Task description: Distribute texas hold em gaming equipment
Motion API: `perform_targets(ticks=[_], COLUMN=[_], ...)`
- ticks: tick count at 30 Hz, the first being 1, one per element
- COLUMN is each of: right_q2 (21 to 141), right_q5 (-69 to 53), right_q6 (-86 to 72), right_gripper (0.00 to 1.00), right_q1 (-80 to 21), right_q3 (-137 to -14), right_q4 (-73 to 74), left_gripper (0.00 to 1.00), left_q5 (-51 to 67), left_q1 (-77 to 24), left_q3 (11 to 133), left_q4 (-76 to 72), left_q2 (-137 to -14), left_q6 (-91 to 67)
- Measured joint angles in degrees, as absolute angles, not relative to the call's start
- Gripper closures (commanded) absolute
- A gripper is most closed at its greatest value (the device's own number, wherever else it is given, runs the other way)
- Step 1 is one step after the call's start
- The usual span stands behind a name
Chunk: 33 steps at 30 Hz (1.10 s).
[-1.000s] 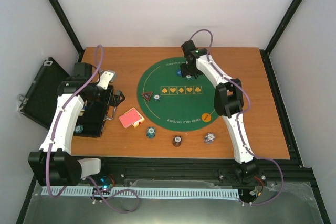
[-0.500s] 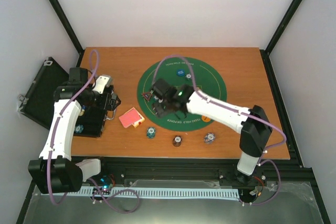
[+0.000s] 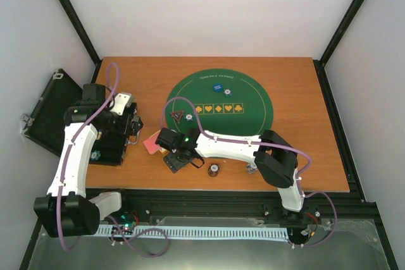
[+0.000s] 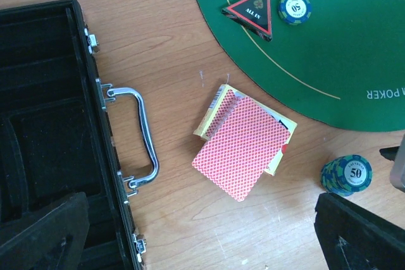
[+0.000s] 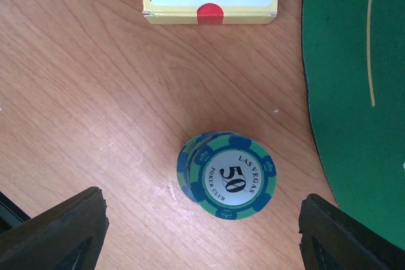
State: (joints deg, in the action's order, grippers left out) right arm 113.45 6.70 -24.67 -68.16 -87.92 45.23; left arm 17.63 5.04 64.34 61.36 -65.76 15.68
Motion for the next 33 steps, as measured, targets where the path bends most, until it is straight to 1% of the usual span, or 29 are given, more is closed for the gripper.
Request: perform_targets(ticks=[4, 9, 19, 24, 33], right_q2=[113.78, 114.13, 117.47, 117.49, 117.71], right_q5=[6.7, 6.31, 3.66, 3.09, 2.66], right_q6=[-24.67, -24.6, -24.45, -24.32, -24.25], right_gripper=[0.18, 0.22, 0.33, 0.42, 0.42], right_q1=[-67.81, -66.98, -65.28, -65.19, -64.71], right_q3=[-87.99, -88.03, -88.03, -88.03, -87.68], right_q4=[45.21, 44.82, 42.98, 42.35, 41.65], left_gripper=[0.0, 0.0, 0.0, 0.0, 0.0], left_q5=[17.82, 17.85, 17.23, 16.64, 16.08], left_q1=[5.04, 5.06, 5.06, 5.06, 5.06], left_q3=[63.94, 63.4, 62.57, 62.57, 62.57], left_q4=[61.28, 61.14, 60.12, 59.96, 60.01], left_q2=[-64.6, -64.31, -64.2, -63.9, -63.51], left_q6=[15.68, 15.7, 16.43, 16.8, 16.88])
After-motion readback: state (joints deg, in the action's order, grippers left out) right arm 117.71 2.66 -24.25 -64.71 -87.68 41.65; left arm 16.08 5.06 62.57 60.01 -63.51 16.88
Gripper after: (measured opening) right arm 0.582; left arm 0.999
